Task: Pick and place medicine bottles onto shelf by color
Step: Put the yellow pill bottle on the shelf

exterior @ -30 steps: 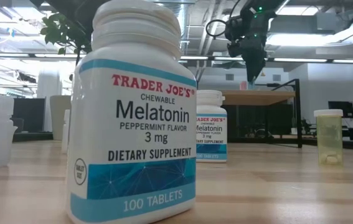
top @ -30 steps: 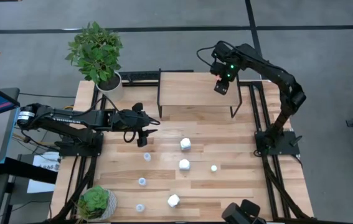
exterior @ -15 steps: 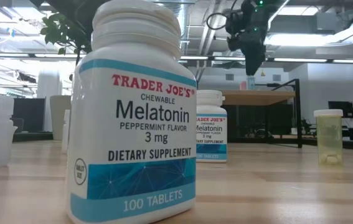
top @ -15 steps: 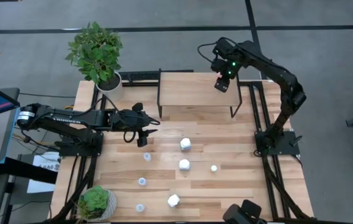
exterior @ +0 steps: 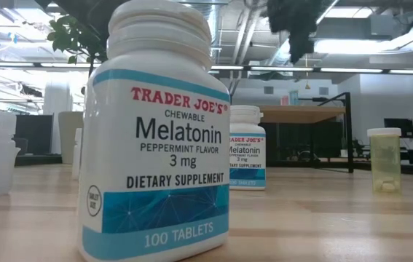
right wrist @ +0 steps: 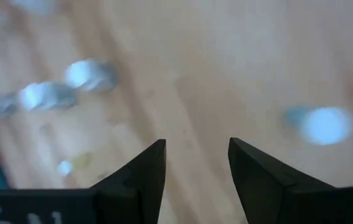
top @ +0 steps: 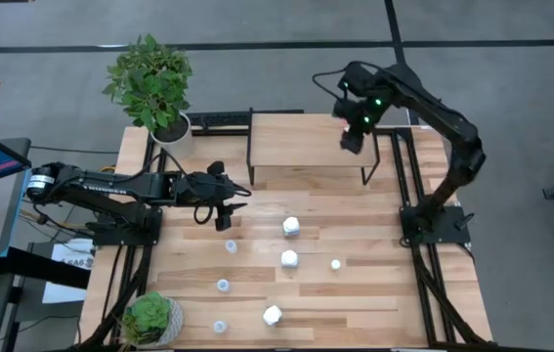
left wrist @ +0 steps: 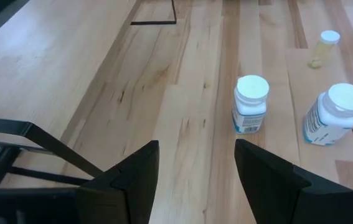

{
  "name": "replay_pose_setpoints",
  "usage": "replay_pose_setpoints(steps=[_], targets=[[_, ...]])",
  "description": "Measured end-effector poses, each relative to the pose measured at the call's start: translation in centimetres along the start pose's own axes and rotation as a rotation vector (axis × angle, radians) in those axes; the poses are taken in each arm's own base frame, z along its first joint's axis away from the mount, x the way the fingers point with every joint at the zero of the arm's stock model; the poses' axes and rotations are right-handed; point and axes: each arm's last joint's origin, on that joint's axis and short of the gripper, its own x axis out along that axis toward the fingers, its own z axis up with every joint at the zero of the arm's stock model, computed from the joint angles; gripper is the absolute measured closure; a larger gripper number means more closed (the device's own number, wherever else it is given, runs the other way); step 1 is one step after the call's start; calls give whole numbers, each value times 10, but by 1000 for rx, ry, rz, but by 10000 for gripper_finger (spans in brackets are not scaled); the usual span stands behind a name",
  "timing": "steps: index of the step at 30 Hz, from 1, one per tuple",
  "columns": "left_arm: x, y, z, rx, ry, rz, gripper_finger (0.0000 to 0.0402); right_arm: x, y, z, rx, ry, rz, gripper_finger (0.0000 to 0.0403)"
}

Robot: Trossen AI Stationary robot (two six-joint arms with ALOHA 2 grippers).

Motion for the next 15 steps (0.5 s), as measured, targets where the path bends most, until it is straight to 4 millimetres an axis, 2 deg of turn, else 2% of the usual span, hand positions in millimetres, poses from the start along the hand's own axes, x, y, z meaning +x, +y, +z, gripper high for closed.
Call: replay_pose_setpoints(steps=[4, 8, 15], targets=[[0, 1, 0, 23, 0, 23, 203, -7, 37, -16, -91, -16, 44, 215], [0, 1, 0, 23, 0, 26, 203, -13, 75, -46, -117, -12, 88, 222], [0, 1, 0, 22, 0, 26, 203, -1, 126, -95, -220, -53, 125, 233]])
